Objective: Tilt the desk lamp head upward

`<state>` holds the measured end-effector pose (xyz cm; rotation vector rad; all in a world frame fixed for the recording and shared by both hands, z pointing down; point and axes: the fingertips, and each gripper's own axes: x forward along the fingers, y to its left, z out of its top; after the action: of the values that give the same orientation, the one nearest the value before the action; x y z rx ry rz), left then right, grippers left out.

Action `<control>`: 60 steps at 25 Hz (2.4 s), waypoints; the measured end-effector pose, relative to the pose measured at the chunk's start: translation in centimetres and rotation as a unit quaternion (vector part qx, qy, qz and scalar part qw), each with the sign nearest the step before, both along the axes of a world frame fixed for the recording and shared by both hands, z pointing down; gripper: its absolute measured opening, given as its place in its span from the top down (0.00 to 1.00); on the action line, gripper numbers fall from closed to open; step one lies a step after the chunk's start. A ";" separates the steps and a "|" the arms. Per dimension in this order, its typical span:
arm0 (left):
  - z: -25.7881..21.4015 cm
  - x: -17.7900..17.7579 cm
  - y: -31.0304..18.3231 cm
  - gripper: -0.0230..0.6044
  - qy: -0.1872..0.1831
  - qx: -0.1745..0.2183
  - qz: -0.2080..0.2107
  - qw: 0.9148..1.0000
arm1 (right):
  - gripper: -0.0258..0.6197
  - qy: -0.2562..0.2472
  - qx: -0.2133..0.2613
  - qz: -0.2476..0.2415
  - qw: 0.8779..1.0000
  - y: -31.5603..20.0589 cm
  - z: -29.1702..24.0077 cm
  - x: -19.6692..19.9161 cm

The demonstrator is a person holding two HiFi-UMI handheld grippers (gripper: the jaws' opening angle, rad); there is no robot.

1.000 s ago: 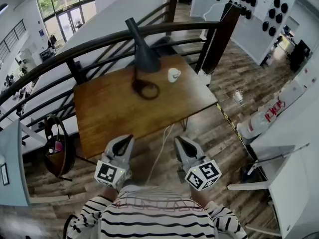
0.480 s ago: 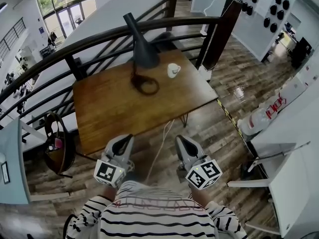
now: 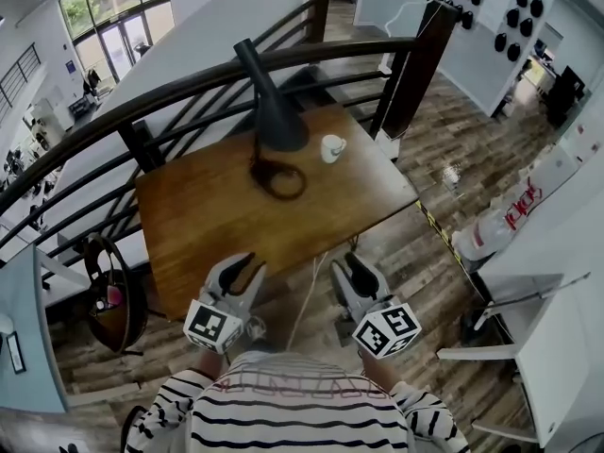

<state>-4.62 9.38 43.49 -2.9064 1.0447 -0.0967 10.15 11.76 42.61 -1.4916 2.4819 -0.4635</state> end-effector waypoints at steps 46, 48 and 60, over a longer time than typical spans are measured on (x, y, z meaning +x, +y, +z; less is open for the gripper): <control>3.0 -9.1 -24.6 0.54 -0.003 -0.028 -0.039 0.999 | 0.59 -0.002 -0.039 -0.041 0.998 -25.8 2.1 -7.9; 3.2 -8.2 -26.0 0.54 -0.004 -0.029 -0.053 0.998 | 0.59 -0.003 -0.043 -0.054 0.998 -27.3 2.4 -6.9; 3.2 -3.9 -33.3 0.56 -0.033 -0.014 -0.099 0.994 | 0.56 -0.012 -0.062 -0.119 0.991 -34.5 4.4 -3.0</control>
<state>-8.49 -23.94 46.67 -2.7948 1.3259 -0.2154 7.15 -22.72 46.97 -1.2260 2.6684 -0.6835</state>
